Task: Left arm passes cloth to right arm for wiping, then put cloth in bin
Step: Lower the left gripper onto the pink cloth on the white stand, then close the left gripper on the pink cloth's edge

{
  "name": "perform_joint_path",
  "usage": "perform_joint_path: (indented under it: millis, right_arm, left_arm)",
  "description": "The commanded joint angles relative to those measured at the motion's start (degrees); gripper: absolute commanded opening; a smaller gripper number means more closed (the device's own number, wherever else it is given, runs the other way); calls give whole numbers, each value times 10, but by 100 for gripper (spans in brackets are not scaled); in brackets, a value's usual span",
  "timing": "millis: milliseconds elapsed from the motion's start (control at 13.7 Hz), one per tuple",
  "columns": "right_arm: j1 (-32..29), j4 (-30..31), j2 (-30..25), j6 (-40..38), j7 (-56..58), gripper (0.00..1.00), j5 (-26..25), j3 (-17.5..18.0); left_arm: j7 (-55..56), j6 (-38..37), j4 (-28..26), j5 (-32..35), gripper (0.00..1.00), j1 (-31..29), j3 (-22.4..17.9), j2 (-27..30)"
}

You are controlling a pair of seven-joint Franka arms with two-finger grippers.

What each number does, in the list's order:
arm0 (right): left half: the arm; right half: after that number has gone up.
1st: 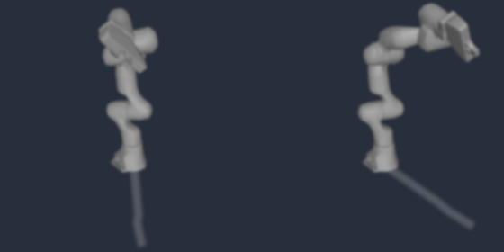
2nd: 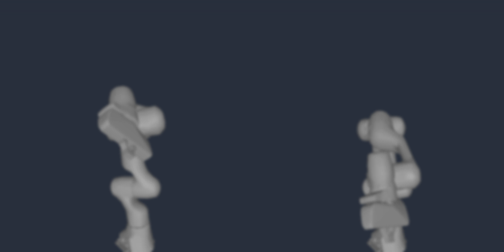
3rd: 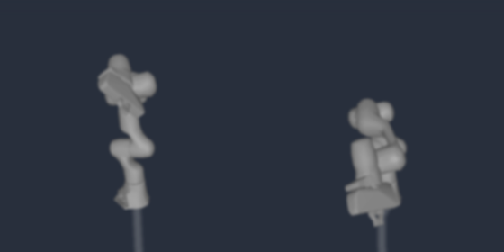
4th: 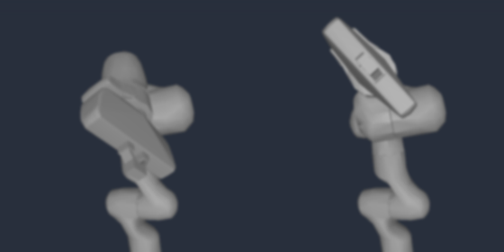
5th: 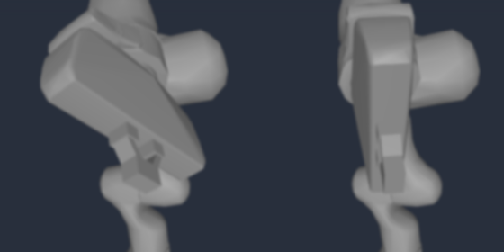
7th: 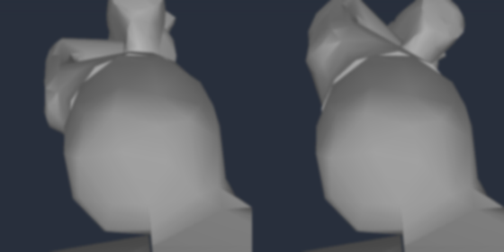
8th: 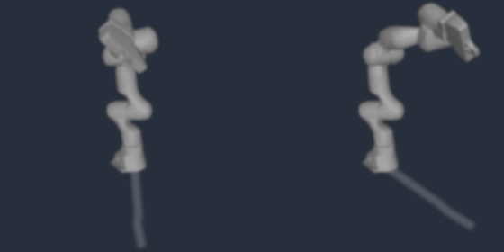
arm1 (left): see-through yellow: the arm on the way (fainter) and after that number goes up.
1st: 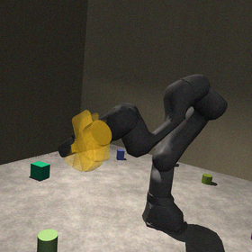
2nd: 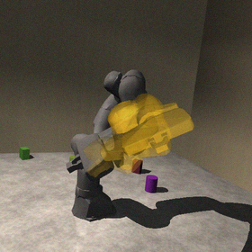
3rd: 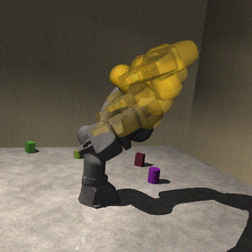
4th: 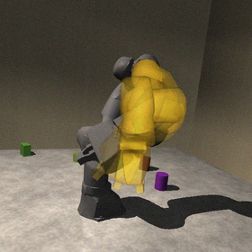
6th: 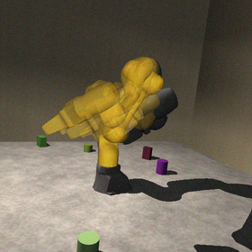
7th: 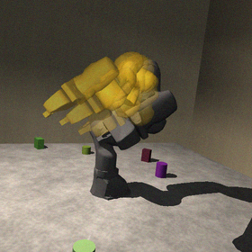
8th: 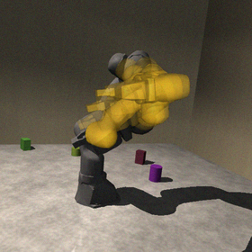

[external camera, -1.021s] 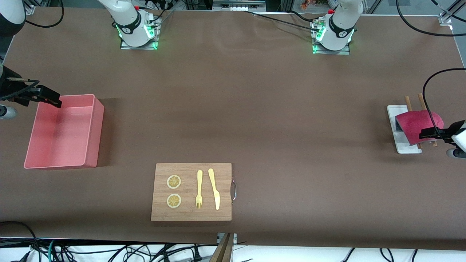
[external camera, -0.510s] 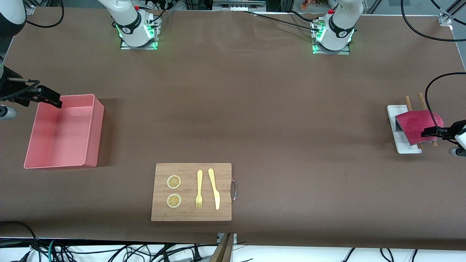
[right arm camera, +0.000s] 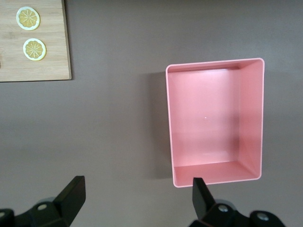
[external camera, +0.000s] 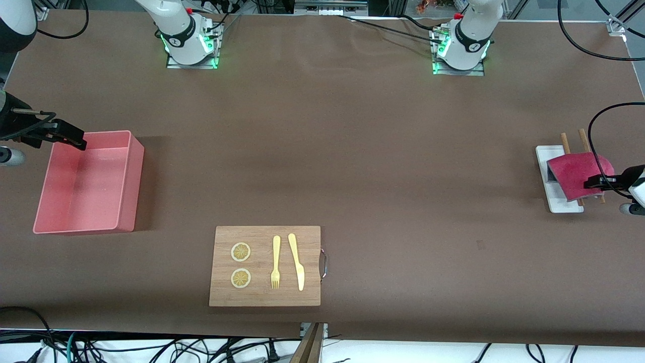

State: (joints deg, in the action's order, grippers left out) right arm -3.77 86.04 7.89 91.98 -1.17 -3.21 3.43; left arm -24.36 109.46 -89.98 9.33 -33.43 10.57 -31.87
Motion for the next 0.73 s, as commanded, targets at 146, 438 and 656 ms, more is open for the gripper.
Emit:
perform_joint_path:
  millis: [146, 438, 656]
  right_arm:
    - [1, -10, 5, 0, 4, 100, 4, -1]
    - [1, -10, 5, 0, 3, 100, 8, 0]
    - [0, -10, 5, -1, 2, 100, 20, -1]
  left_arm:
    - [-20, -9, 2, -14, 20, -6, 8, 1]
    - [-20, -9, 2, -14, 17, -7, 8, -2]
    - [-20, -18, 2, -14, 0, -7, 8, 0]
